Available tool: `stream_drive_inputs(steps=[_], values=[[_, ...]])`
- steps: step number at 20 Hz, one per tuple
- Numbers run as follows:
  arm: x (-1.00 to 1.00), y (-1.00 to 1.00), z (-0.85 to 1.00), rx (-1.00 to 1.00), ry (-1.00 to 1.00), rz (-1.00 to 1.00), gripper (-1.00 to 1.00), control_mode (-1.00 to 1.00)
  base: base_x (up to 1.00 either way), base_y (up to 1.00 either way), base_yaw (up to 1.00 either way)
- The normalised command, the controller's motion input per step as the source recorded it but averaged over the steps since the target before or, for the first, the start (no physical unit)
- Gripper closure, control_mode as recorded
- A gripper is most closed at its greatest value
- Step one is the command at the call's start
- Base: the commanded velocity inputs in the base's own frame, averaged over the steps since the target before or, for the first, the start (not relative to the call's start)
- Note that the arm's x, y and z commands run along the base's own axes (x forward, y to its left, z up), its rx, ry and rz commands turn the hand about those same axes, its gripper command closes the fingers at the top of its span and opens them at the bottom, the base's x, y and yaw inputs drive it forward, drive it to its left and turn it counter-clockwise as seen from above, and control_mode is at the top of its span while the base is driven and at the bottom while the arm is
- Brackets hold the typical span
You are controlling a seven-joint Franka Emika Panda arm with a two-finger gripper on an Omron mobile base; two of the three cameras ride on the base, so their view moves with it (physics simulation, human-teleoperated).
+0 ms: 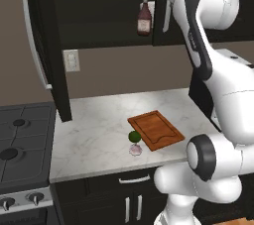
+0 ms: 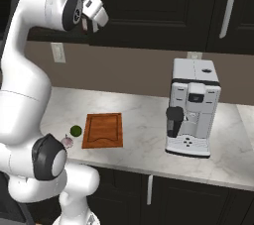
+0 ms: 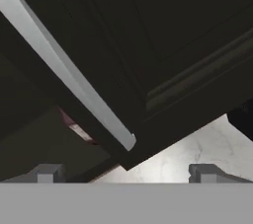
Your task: Open the cabinet. Place the bowl and condiment on the counter. Then place the lime and garlic on the cutting board.
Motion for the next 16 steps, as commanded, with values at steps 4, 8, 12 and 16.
stream_drive_inputs(steps=[4,8,12,16], values=[[0.18,0.0,-0.08,0.0,-0.12,0.04,-1.0,-1.0,0.0,0.0,0.0],[0.01,0.0,-0.14,-0.01,-0.17,0.03,-1.0,-1.0,0.0,0.0,0.0],[0.0,0.0,-0.16,-0.03,-0.14,0.03,-1.0,-1.0,0.0,0.0,0.0],[0.05,0.0,-0.13,-0.03,-0.02,0.03,-1.0,-1.0,0.0,0.0,0.0]])
